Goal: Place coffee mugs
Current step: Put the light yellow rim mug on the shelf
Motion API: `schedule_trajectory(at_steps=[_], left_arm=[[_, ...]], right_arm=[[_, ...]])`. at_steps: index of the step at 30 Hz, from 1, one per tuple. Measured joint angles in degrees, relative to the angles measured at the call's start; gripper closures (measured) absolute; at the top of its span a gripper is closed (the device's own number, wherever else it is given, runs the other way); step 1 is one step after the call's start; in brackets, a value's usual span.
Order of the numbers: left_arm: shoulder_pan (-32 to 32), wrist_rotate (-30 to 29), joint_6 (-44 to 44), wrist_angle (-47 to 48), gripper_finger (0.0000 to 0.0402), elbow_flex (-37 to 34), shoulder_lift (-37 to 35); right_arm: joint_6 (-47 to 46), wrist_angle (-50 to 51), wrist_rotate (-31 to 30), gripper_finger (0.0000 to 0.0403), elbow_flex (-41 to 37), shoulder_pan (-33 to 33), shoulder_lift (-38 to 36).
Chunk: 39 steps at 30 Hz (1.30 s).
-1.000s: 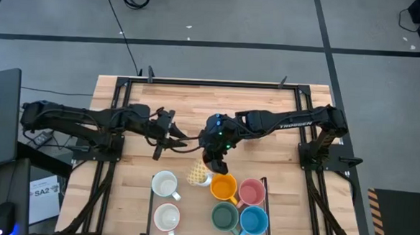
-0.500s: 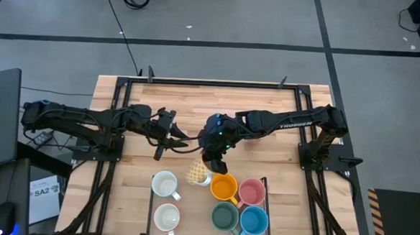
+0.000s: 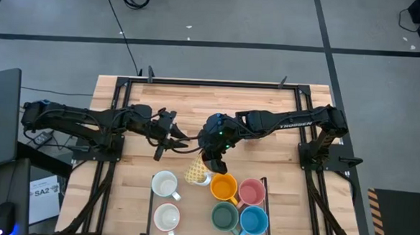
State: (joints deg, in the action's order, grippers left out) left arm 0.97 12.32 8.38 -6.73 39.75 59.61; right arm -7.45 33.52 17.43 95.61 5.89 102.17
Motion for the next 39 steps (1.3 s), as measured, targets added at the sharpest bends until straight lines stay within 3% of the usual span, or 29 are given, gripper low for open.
schedule_trajectory(at_steps=[20,31,39], left_arm=[[-0.05,0.01,0.04,1.26,0.0278,0.0,0.0],[-4.96,0.04,0.39,1.39,0.0278,0.0,0.0],[-7.34,0.04,-1.24,-8.62,0.0278,0.0,0.0]], right_arm=[[-0.06,-1.86,1.14,0.0367,-0.04,0.0,3.61],[-0.06,-1.43,1.71,0.0367,-0.04,0.07,3.61],[-0.08,-0.84,1.69,0.0367,-0.04,0.07,3.61]])
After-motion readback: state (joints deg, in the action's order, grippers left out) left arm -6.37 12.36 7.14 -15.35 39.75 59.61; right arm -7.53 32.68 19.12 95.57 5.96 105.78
